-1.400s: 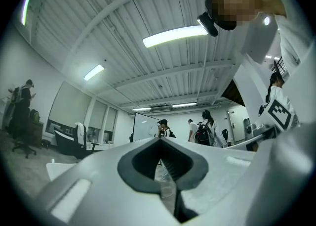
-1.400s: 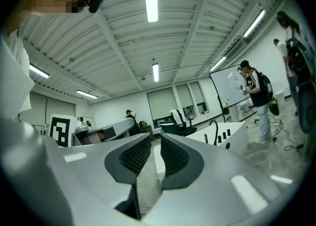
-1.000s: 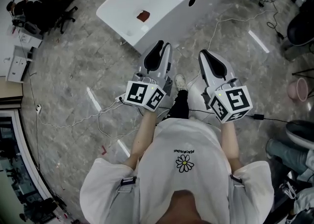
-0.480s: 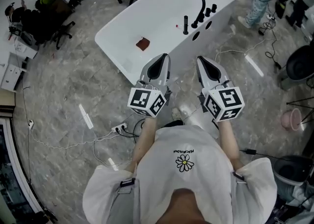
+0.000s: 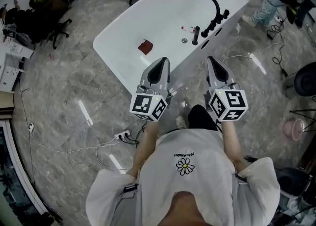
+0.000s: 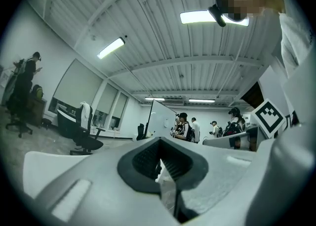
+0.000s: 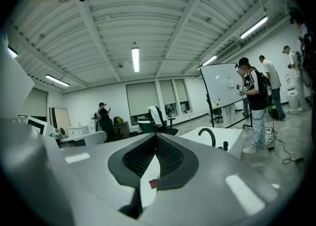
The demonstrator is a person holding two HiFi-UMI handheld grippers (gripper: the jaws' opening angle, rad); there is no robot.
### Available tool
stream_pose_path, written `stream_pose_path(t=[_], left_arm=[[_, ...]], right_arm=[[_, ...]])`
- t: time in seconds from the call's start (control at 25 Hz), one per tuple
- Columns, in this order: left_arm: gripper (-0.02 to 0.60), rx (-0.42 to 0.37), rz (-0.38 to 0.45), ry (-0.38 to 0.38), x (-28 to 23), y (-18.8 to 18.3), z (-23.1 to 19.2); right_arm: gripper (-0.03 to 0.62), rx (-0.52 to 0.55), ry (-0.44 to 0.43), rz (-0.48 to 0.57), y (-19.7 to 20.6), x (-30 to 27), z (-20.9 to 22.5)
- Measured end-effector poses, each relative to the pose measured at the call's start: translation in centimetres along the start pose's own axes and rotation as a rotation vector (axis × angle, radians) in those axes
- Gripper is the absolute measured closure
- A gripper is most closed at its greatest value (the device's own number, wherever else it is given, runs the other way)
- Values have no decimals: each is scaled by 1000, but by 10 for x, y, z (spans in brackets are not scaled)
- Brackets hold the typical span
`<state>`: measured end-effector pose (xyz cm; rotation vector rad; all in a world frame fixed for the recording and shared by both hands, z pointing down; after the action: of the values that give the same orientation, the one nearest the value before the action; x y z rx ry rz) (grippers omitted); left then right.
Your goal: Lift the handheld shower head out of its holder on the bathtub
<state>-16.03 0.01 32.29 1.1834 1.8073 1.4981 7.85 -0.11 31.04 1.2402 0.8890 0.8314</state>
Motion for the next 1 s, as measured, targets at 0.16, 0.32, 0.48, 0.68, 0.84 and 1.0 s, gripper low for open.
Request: stream_pose_path(t=[0.16, 0.32, 0.48, 0.68, 0.84, 1.0], left_arm=[[580, 14, -5, -10, -23, 11, -26], [580, -3, -24, -38, -66, 15, -55], [580, -3, -21, -25, -128, 9, -71], [580, -44, -3, -3, -208, 0, -85], [580, -58, 3, -16, -242, 13, -95], [580, -10, 5, -17, -263, 22, -108]], right_arm=[[571, -10, -12, -23, 13, -40, 22], [571, -20, -38, 19, 5, -95, 46], [571, -17, -53, 44, -13, -145, 75], [571, 18, -64, 60, -31, -198, 117], [571, 34, -84, 63, -26, -221, 140], [571, 31, -69, 52, -23, -232, 152]])
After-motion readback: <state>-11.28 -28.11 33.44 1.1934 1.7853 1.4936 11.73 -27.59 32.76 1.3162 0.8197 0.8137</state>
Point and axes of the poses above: the fingertips, and each gripper's own axes: x backward along the fingers, z to its right, y out of its underside, the point moved 10 cm from there along x, backward along the fingers, and after that the axes turned 5 degrees about x, right-handed, at the moved point
